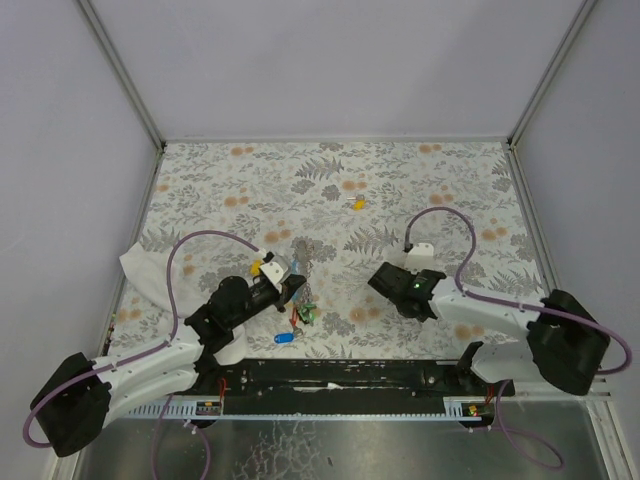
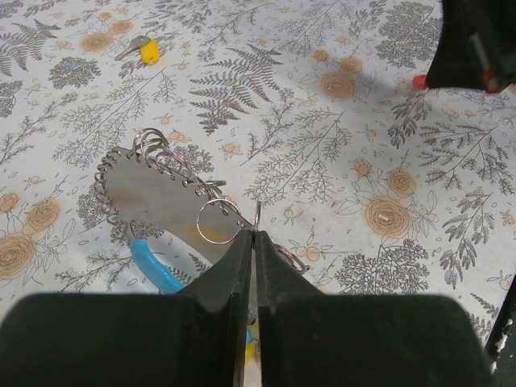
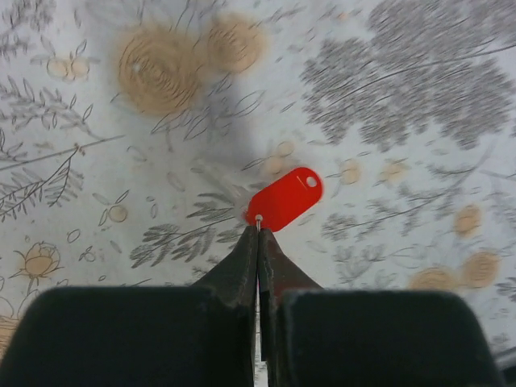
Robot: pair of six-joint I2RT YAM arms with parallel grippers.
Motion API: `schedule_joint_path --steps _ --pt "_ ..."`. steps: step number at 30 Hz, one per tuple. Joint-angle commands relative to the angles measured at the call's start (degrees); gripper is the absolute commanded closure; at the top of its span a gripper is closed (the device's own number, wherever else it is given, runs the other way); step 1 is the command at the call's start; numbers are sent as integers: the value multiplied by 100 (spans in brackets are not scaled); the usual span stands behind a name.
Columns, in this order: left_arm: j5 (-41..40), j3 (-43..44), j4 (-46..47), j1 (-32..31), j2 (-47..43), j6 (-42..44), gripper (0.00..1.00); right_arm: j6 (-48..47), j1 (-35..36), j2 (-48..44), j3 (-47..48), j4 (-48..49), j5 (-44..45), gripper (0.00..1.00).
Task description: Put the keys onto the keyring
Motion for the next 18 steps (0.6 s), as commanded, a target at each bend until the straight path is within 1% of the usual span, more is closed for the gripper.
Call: schedule_joint_path --steps 1,2,5,7,12,15,18 --pt "60 240 362 43 -135 -71 100 696 279 628 42 876 -681 100" --pt "57 233 356 34 -156 -70 100 794 407 720 57 1014 -691 100" --pt "50 230 333 43 -208 -74 100 948 672 988 128 1409 -832 93" --pt "48 237 309 42 -214 -79 100 993 804 1236 215 1574 -871 91" --pt "38 248 277 43 -239 -79 100 958 985 1740 489 1891 -939 83" --pt "0 239 261 36 -259 -75 100 679 999 1657 638 1784 -861 74" --pt "21 238 263 44 -279 -81 100 267 993 1278 727 1511 -723 60"
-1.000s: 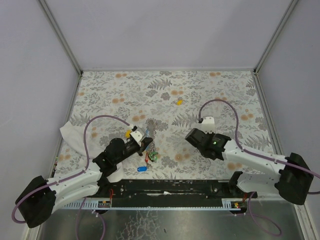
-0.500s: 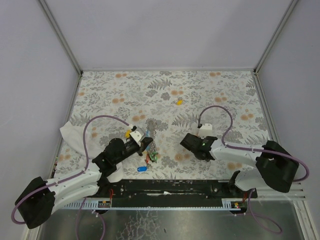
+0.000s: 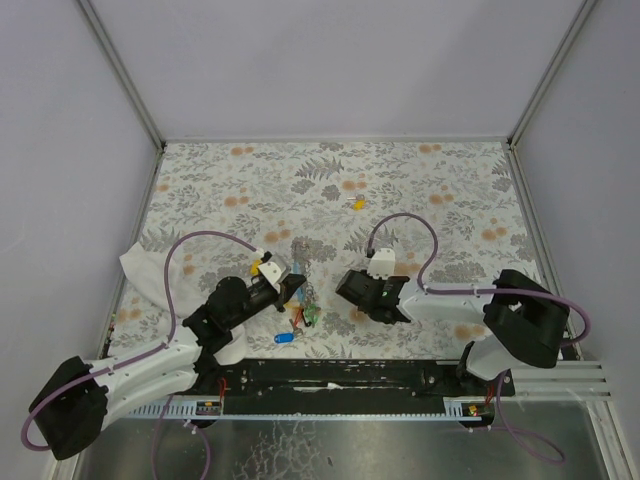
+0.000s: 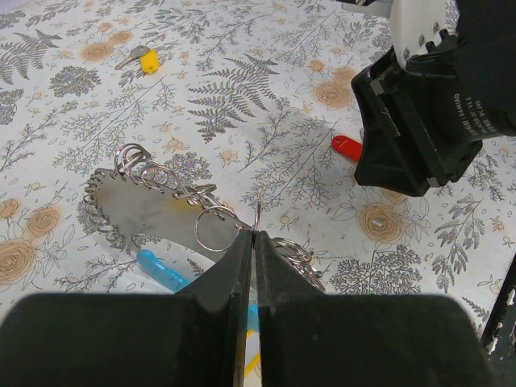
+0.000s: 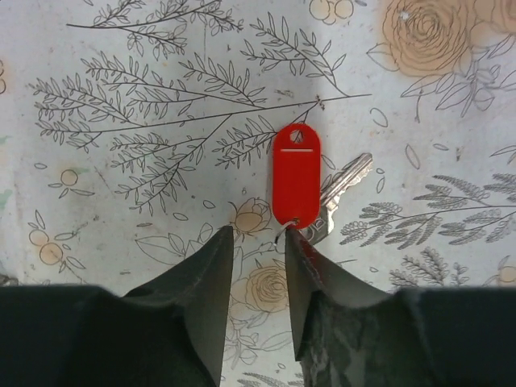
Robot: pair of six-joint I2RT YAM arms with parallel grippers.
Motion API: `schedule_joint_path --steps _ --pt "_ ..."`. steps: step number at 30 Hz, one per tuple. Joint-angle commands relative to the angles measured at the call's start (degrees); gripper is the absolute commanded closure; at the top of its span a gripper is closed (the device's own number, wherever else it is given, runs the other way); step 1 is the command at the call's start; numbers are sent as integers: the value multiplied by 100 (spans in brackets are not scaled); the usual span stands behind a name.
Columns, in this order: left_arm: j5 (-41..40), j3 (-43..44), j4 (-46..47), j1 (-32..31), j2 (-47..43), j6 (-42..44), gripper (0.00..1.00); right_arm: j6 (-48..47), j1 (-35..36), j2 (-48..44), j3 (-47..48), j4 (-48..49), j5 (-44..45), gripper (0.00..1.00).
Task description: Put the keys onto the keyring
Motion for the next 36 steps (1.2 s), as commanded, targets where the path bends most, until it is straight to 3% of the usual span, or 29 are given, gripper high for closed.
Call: schedule_joint_path --steps 1,4,11,21,27,36 --pt "23 239 289 40 -120 -45 100 -473 39 -511 271 -338 217 56" --pt "24 239 281 32 -130 -48 100 -1146 -58 -890 215 -313 213 49" --pt "30 239 264 42 -136 -49 100 -2609 -915 -1067 127 282 -980 45" --pt "37 262 249 40 -89 -48 100 -3980 -1369 88 932 317 -1642 44" --pt "9 250 230 40 -130 -44 100 -4023 -1369 1010 1432 -103 -1195 41" --pt "75 268 253 42 -122 -57 100 -3141 -1686 716 945 -706 -781 41"
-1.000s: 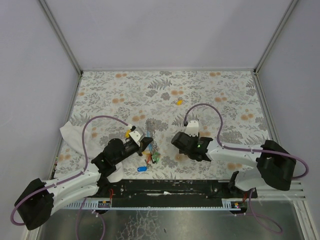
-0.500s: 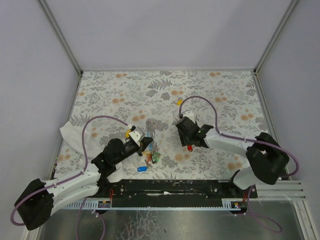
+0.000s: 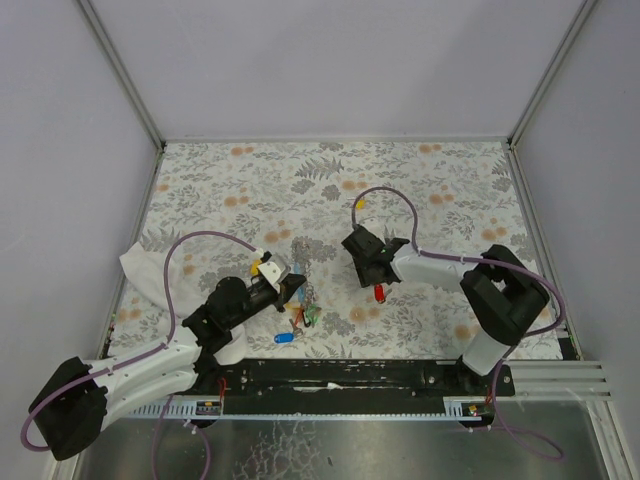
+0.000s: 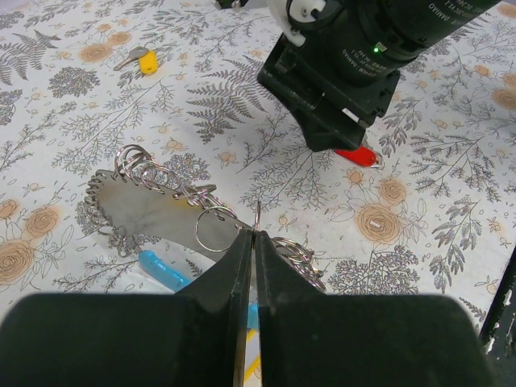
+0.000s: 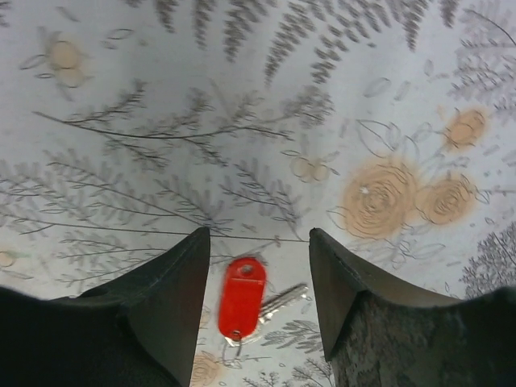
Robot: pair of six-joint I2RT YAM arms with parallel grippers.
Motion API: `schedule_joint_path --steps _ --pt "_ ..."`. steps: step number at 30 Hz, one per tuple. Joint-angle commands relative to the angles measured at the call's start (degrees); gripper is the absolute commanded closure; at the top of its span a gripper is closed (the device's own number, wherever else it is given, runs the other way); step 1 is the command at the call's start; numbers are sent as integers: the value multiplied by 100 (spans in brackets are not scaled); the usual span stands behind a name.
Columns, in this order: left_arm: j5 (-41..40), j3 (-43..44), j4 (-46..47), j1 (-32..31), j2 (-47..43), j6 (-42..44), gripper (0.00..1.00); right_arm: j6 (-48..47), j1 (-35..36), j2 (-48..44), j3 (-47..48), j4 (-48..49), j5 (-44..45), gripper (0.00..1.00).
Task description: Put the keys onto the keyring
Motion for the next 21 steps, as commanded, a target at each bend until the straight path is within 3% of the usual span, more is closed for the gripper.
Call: schedule_joint_path --steps 1,13,21 --pt "68 264 284 38 -80 -31 100 511 -245 -350 -349 -693 357 41" --pt "144 258 349 43 -3 -70 100 1155 -364 -1290 -1187 -1155 -204 43" --pt "149 280 328 40 35 -64 100 84 -363 -2197 -1298 -618 -618 44"
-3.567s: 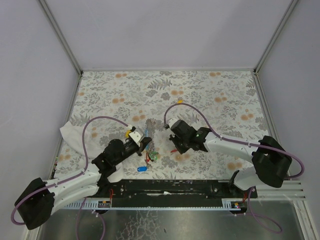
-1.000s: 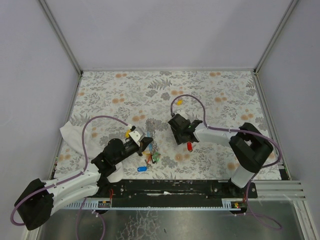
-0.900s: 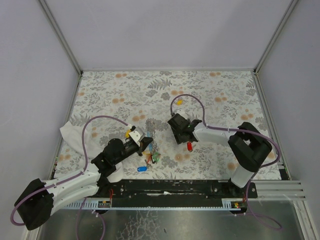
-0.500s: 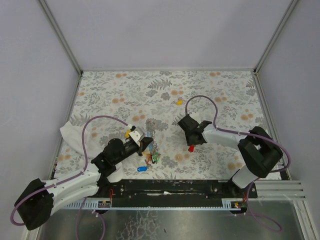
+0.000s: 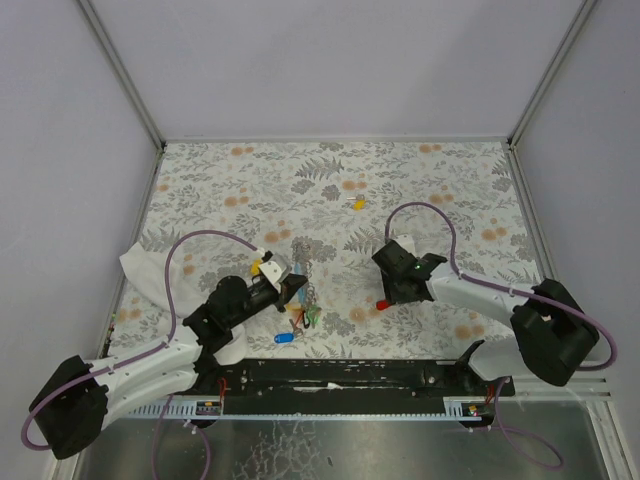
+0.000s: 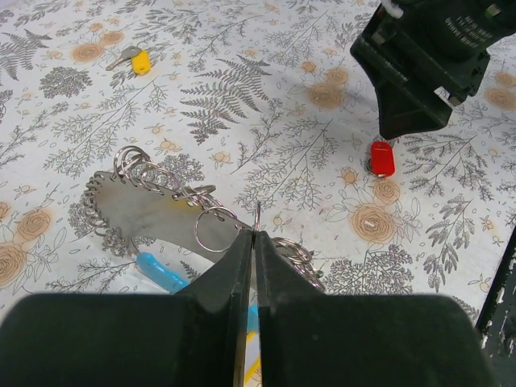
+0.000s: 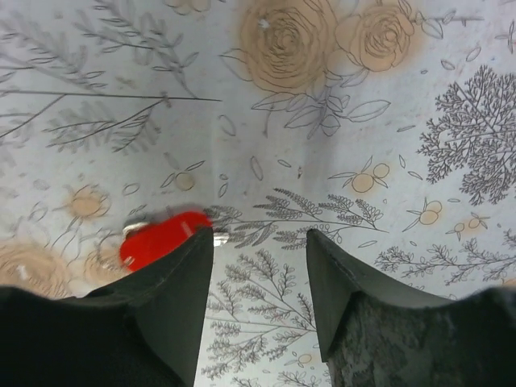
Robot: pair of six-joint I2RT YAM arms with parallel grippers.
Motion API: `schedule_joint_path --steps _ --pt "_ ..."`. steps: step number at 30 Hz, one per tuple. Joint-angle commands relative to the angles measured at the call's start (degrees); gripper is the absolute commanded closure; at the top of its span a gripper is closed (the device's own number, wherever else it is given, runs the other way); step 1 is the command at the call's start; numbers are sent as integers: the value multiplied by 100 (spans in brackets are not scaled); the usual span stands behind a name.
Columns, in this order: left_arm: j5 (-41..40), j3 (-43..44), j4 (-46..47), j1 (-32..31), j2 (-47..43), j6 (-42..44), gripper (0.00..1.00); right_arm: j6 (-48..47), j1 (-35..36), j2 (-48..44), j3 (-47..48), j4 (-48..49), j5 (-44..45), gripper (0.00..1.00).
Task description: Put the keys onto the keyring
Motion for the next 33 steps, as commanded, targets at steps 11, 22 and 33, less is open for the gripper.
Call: schedule_joint_path --steps 11,22,33 --pt "6 252 290 43 -57 4 100 -2261 548 -1018 -156 1311 -1525 49" --pt "-19 252 256 39 -97 13 100 -2206 1197 29 646 427 -934 64" --pt "-39 242 258 39 -106 9 100 -1923 1411 693 1107 -116 -522 73"
